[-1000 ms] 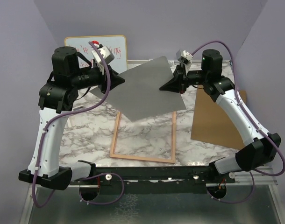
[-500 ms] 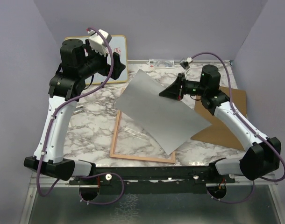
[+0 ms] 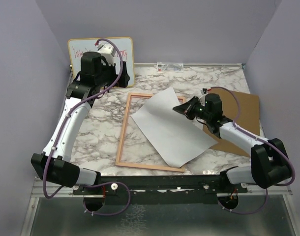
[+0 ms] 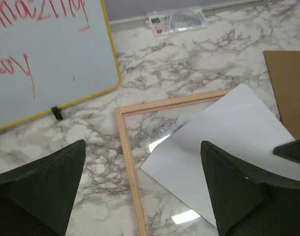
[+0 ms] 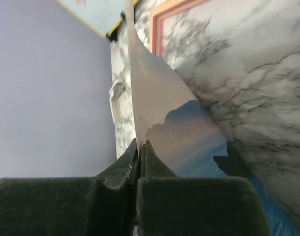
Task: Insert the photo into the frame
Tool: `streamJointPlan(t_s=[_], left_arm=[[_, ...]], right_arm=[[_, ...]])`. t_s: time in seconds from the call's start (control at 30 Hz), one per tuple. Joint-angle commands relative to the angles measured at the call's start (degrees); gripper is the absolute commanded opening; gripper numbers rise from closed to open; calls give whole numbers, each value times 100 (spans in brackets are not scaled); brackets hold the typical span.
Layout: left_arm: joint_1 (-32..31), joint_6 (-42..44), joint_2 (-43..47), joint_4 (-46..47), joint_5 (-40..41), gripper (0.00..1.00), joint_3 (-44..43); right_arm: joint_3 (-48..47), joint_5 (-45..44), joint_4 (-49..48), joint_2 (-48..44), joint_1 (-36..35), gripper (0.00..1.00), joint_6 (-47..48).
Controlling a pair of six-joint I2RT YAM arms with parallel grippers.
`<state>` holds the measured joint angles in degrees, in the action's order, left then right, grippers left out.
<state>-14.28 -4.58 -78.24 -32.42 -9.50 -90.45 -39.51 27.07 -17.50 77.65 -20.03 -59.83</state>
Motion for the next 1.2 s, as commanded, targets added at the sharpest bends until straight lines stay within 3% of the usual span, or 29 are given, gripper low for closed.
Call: streamJointPlan(t_s=[0.0, 0.27, 0.67, 0.87, 0.97, 1.17], left_arm=[[-22, -686, -251, -18, 493, 99, 813], [-13, -949, -746, -14, 907, 99, 1766], [66, -1763, -983, 209, 1105, 90, 2759], [83, -1793, -1013, 354, 1105, 86, 3119], [105, -1810, -1079, 392, 1116, 84, 3188], [135, -1869, -1243, 481, 1076, 77, 3259]], right_arm=[[62, -1632, -229, -305, -9, 1, -386], [-395, -3326, 501, -340, -9, 1, 145], [-213, -4019, 1526, -428, -79, 1, -1053], [-483, -5105, 1982, -785, -93, 1, -532], [-490, -5215, 1809, -917, -89, 1, -55], [-361, -5271, 1995, -900, -89, 1, -467]])
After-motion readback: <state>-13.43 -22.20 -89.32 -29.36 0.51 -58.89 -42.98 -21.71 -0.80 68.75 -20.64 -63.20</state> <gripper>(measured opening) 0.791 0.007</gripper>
